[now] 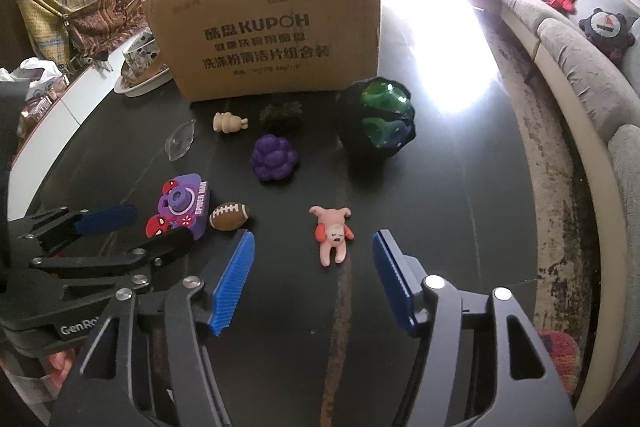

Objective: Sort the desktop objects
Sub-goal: 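Move the left tool onto the purple Spider-Man toy while the right tool reaches the pink pig toy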

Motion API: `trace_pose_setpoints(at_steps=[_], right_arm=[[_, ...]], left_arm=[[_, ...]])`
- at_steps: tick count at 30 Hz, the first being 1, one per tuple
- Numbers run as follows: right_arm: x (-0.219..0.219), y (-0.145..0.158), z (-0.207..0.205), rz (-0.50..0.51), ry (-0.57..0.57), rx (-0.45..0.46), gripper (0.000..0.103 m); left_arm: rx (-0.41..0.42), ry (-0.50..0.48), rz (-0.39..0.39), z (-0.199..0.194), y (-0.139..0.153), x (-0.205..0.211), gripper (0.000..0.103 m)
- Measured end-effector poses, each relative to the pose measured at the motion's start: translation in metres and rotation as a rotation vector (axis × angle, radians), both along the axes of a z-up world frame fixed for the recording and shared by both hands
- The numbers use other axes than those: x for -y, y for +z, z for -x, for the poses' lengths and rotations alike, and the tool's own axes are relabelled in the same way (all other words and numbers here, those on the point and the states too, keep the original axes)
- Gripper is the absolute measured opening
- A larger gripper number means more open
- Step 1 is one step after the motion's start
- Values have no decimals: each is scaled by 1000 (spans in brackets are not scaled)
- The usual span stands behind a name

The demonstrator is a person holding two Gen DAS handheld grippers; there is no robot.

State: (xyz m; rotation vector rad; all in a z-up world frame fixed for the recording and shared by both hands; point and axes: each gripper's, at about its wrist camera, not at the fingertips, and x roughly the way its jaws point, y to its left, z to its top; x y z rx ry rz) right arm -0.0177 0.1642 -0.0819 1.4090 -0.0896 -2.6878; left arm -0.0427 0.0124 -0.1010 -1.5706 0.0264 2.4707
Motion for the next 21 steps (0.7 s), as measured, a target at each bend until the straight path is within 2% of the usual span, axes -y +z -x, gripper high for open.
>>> trace_pose_setpoints(at_steps=[4,10,17,21], right_arm=[[0,-5,3,4,1,12,57],[1,-11,8,2,5,24,55],[2,-17,13,2,8,34,52],[3,-22,15,0,9,40,50]], left_arm=[[-19,-5,31,1,-2,-3,65],[10,-9,60,9,-9,-6,65],[-5,-9,87,12,-15,-8,65],[-18,-9,90,12,-17,-9,59]])
